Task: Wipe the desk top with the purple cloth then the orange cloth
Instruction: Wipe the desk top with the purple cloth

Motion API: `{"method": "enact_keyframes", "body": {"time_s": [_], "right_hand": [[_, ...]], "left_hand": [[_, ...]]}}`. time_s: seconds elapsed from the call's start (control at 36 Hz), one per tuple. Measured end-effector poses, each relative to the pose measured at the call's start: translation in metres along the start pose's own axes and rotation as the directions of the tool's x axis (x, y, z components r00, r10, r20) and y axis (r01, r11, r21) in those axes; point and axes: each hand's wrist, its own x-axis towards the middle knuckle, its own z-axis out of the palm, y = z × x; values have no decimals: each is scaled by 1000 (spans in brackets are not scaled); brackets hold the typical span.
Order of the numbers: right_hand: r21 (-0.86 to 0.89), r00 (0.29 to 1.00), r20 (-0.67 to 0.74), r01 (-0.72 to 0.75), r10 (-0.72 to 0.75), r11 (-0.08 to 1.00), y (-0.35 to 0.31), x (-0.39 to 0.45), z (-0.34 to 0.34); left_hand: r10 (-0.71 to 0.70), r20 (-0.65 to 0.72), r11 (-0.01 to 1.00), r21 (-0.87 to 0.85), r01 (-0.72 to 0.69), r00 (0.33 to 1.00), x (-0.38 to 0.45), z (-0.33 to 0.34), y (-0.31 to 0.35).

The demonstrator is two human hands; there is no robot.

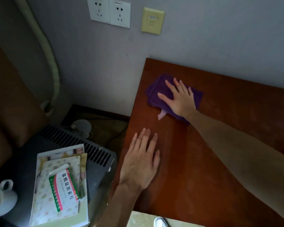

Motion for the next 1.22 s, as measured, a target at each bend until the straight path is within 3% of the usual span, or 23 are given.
{"method": "enact_keyframes", "body": {"time_s": [0.28, 0.44, 0.61, 0.81, 0.97, 1.08, 1.22], "right_hand": [[22, 998, -2, -66, 66, 998, 43, 119, -19], [-35, 999, 50, -10, 12, 999, 50, 121, -22], [-56, 998, 54, 14, -11, 998, 48, 39, -20], [-89, 994, 51, 98, -94, 991, 49, -144, -11], [-139, 997, -18, 70, -73, 988, 50, -294, -3], [-138, 998, -32, 54, -59, 989, 51, -316, -3], [-89, 998, -48, 37, -41, 995, 68, -268, -8]], "left_hand": [[-14, 140, 993, 117, -2, 990, 4, -4, 0], [-26, 140, 987, 161, 3, 990, 2, -5, 2], [-33, 118, 991, 130, 17, 993, 2, -8, 5], [-20, 74, 992, 126, 10, 997, 0, -7, 9], [-32, 76, 986, 164, 19, 997, 0, -6, 13], [-76, 85, 984, 170, 61, 994, 3, -7, 27], [-20, 94, 996, 85, 12, 995, 14, 8, 64]]}}
